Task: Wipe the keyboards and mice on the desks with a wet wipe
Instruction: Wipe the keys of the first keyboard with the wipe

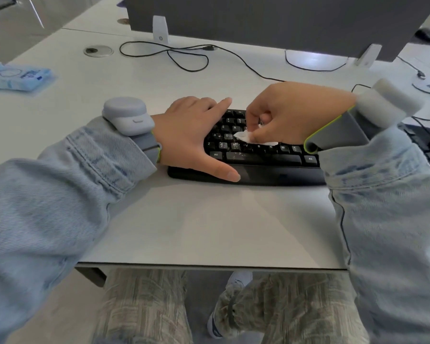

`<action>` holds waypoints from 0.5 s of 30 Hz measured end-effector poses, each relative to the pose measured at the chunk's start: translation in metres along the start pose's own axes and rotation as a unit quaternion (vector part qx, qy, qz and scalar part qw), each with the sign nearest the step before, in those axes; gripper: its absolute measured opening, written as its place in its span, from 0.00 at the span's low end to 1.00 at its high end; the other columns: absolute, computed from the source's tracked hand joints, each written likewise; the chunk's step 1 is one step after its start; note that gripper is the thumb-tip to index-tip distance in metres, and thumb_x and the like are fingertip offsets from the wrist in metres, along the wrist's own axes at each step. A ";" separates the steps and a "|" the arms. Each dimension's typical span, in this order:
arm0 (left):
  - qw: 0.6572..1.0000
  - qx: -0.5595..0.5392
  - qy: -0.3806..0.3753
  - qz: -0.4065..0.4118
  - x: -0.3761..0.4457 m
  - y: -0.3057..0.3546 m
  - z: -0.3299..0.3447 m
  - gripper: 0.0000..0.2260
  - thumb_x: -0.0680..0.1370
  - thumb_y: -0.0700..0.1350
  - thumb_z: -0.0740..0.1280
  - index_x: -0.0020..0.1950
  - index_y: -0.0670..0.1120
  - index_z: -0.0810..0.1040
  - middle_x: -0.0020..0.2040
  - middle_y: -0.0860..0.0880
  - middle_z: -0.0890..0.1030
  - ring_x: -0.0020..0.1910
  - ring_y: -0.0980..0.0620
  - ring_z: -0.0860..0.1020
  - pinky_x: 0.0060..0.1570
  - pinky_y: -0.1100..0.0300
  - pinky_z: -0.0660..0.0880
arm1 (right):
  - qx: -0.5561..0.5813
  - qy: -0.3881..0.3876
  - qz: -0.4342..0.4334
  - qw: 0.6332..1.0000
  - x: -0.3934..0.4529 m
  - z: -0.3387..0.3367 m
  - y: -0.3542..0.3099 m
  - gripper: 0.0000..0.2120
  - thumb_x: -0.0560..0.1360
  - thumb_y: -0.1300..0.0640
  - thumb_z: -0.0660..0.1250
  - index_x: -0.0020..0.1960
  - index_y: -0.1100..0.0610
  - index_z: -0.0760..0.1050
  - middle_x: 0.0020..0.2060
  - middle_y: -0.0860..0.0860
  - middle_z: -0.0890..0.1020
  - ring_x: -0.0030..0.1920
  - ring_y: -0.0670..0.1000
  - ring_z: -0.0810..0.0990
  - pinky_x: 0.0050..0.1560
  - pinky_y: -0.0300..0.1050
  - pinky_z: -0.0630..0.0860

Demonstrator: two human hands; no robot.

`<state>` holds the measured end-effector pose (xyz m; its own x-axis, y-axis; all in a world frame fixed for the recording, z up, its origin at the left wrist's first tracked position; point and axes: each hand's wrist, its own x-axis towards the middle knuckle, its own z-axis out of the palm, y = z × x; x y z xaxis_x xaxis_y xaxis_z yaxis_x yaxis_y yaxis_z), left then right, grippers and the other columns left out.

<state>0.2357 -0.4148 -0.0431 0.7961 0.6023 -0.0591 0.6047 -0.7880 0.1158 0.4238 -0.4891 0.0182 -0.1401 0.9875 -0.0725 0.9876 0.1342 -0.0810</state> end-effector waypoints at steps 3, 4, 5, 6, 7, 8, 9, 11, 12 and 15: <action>1.000 -0.002 0.002 0.000 0.001 -0.001 0.000 0.66 0.54 0.85 0.54 0.82 0.50 0.43 0.76 0.51 0.61 0.74 0.47 0.58 0.76 0.51 0.54 | 0.003 0.016 0.000 1.000 0.003 0.001 0.000 0.10 0.71 0.45 0.67 0.37 0.50 0.76 0.29 0.46 0.72 0.32 0.47 0.71 0.32 0.41 0.63; 1.000 0.000 0.001 0.002 0.001 -0.001 0.000 0.66 0.54 0.85 0.54 0.82 0.50 0.43 0.75 0.51 0.61 0.74 0.46 0.59 0.76 0.50 0.55 | 0.000 0.023 0.006 1.000 0.004 0.002 0.001 0.08 0.71 0.46 0.67 0.37 0.49 0.76 0.30 0.46 0.73 0.33 0.47 0.71 0.32 0.41 0.63; 1.000 0.002 0.002 0.004 0.001 -0.001 0.000 0.66 0.54 0.85 0.54 0.82 0.49 0.43 0.75 0.50 0.62 0.74 0.46 0.59 0.76 0.50 0.55 | -0.004 0.022 0.010 1.000 0.005 0.002 0.003 0.07 0.71 0.47 0.66 0.37 0.49 0.76 0.30 0.46 0.73 0.33 0.48 0.72 0.33 0.41 0.64; 1.000 0.005 0.002 0.005 0.002 -0.001 0.001 0.66 0.54 0.85 0.54 0.82 0.49 0.43 0.75 0.50 0.62 0.74 0.46 0.59 0.76 0.50 0.55 | -0.005 0.018 0.011 1.000 0.005 0.002 0.005 0.08 0.70 0.46 0.66 0.37 0.49 0.76 0.31 0.46 0.73 0.34 0.48 0.72 0.33 0.41 0.65; 1.000 0.009 0.000 0.007 0.001 -0.001 0.000 0.66 0.54 0.85 0.54 0.82 0.49 0.43 0.76 0.50 0.61 0.74 0.45 0.59 0.76 0.50 0.55 | -0.001 0.015 0.011 1.000 0.005 0.003 0.006 0.10 0.69 0.44 0.64 0.38 0.49 0.76 0.31 0.46 0.74 0.34 0.48 0.72 0.34 0.41 0.65; 1.000 0.012 -0.001 0.008 0.001 -0.001 0.000 0.67 0.53 0.85 0.54 0.82 0.49 0.43 0.76 0.50 0.61 0.74 0.45 0.59 0.76 0.50 0.55 | 0.006 0.016 0.011 1.000 0.004 0.004 0.005 0.12 0.69 0.41 0.63 0.38 0.50 0.76 0.32 0.46 0.74 0.34 0.48 0.72 0.34 0.41 0.65; 1.000 0.015 -0.002 0.012 0.001 -0.001 0.000 0.67 0.52 0.86 0.54 0.82 0.49 0.43 0.76 0.50 0.61 0.74 0.45 0.60 0.76 0.50 0.55 | 0.016 0.028 0.011 0.999 0.002 0.005 0.004 0.14 0.68 0.39 0.63 0.39 0.50 0.75 0.32 0.46 0.75 0.34 0.47 0.72 0.35 0.42 0.66; 1.000 0.016 -0.001 0.016 0.001 -0.001 0.001 0.68 0.51 0.86 0.54 0.82 0.49 0.43 0.75 0.50 0.62 0.74 0.45 0.60 0.76 0.49 0.55 | 0.047 0.078 0.013 0.996 -0.001 0.010 0.005 0.16 0.70 0.36 0.61 0.41 0.49 0.75 0.34 0.45 0.77 0.35 0.46 0.73 0.38 0.42 0.68; 1.000 0.015 -0.001 0.017 0.002 -0.001 0.000 0.69 0.51 0.86 0.54 0.82 0.50 0.43 0.75 0.50 0.62 0.74 0.45 0.60 0.76 0.49 0.55 | 0.063 0.108 0.014 0.992 -0.003 0.012 0.007 0.17 0.71 0.36 0.61 0.42 0.50 0.75 0.35 0.45 0.78 0.36 0.46 0.74 0.39 0.43 0.69; 1.000 0.023 -0.001 0.021 0.002 -0.002 0.000 0.68 0.51 0.87 0.54 0.82 0.50 0.44 0.74 0.50 0.62 0.73 0.44 0.61 0.76 0.47 0.55 | 0.109 0.187 0.007 0.976 -0.009 0.019 0.011 0.14 0.75 0.40 0.61 0.45 0.51 0.74 0.33 0.47 0.80 0.33 0.46 0.76 0.37 0.42 0.72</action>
<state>0.2363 -0.4119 -0.0438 0.8210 0.5681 -0.0567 0.5709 -0.8177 0.0734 0.4345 -0.4984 -0.0012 -0.0505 0.9560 0.2891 0.9453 0.1392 -0.2950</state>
